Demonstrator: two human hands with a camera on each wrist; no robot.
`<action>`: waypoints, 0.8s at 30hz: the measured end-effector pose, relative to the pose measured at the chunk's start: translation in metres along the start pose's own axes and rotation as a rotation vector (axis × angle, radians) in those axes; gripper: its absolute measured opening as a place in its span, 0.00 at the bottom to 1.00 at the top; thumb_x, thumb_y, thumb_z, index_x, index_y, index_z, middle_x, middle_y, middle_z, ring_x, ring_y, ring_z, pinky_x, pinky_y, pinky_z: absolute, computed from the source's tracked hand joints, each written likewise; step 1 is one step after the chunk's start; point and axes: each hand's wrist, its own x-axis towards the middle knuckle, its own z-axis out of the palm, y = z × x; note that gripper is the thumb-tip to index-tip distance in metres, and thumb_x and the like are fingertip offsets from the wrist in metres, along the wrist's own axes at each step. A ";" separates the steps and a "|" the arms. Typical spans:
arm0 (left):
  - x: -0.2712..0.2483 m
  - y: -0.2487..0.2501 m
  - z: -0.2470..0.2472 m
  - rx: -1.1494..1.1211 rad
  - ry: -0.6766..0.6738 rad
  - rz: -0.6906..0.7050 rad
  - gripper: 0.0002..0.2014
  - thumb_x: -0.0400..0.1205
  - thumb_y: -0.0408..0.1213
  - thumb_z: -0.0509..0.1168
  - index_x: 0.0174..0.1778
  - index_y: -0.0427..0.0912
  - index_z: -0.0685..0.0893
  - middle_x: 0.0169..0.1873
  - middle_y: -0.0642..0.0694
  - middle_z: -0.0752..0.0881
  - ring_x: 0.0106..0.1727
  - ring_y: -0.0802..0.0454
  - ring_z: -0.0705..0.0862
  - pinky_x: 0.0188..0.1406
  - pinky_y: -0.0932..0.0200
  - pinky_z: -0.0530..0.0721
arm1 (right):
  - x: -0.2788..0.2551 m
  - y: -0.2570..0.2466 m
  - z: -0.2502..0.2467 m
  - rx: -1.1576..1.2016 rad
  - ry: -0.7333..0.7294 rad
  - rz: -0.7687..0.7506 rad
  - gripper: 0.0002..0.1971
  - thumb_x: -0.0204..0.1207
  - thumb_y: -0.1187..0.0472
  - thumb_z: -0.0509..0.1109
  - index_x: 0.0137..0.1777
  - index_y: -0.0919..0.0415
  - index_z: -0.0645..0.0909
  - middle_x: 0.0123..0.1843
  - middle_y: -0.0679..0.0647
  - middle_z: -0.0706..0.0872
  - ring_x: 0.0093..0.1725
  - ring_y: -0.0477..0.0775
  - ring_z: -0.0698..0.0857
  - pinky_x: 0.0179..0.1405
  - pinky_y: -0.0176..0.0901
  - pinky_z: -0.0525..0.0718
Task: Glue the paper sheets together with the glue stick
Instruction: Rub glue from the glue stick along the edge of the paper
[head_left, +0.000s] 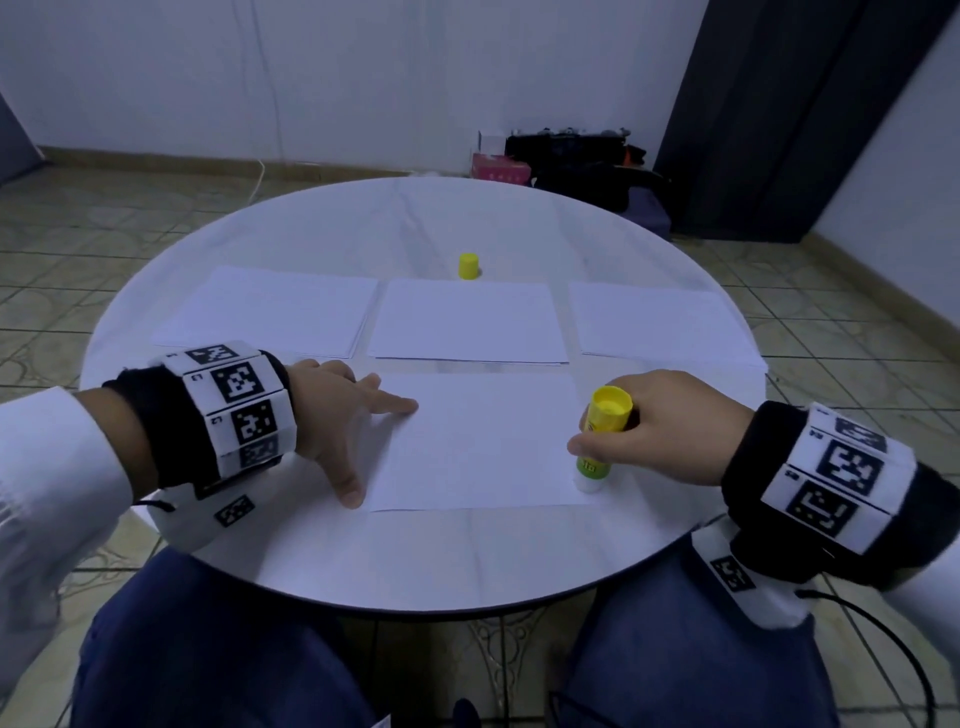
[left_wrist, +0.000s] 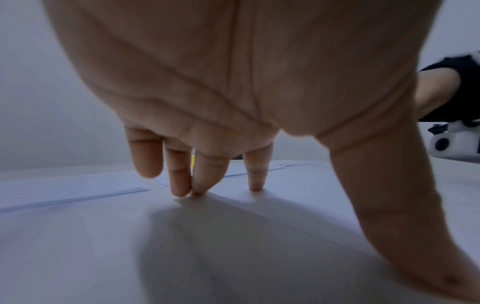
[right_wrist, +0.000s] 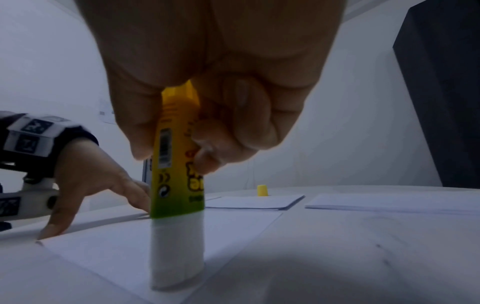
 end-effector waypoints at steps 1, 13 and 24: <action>0.000 0.000 0.000 0.001 0.000 0.000 0.56 0.64 0.64 0.75 0.80 0.71 0.43 0.84 0.52 0.49 0.83 0.50 0.51 0.80 0.45 0.54 | -0.003 -0.001 -0.002 0.003 -0.025 -0.008 0.17 0.69 0.44 0.74 0.43 0.59 0.86 0.43 0.50 0.88 0.44 0.48 0.84 0.50 0.45 0.82; 0.003 -0.003 -0.003 -0.011 0.003 0.017 0.57 0.63 0.61 0.77 0.81 0.70 0.44 0.84 0.52 0.51 0.83 0.49 0.53 0.79 0.44 0.60 | 0.050 0.052 -0.022 0.585 0.052 0.247 0.07 0.73 0.49 0.73 0.46 0.50 0.83 0.41 0.50 0.77 0.41 0.48 0.73 0.38 0.40 0.70; 0.007 -0.007 0.003 -0.017 -0.003 0.041 0.58 0.61 0.60 0.76 0.80 0.70 0.44 0.82 0.52 0.52 0.80 0.49 0.57 0.75 0.45 0.70 | 0.090 0.075 -0.010 0.378 0.077 0.246 0.11 0.61 0.56 0.79 0.43 0.56 0.85 0.47 0.53 0.90 0.49 0.56 0.88 0.63 0.53 0.81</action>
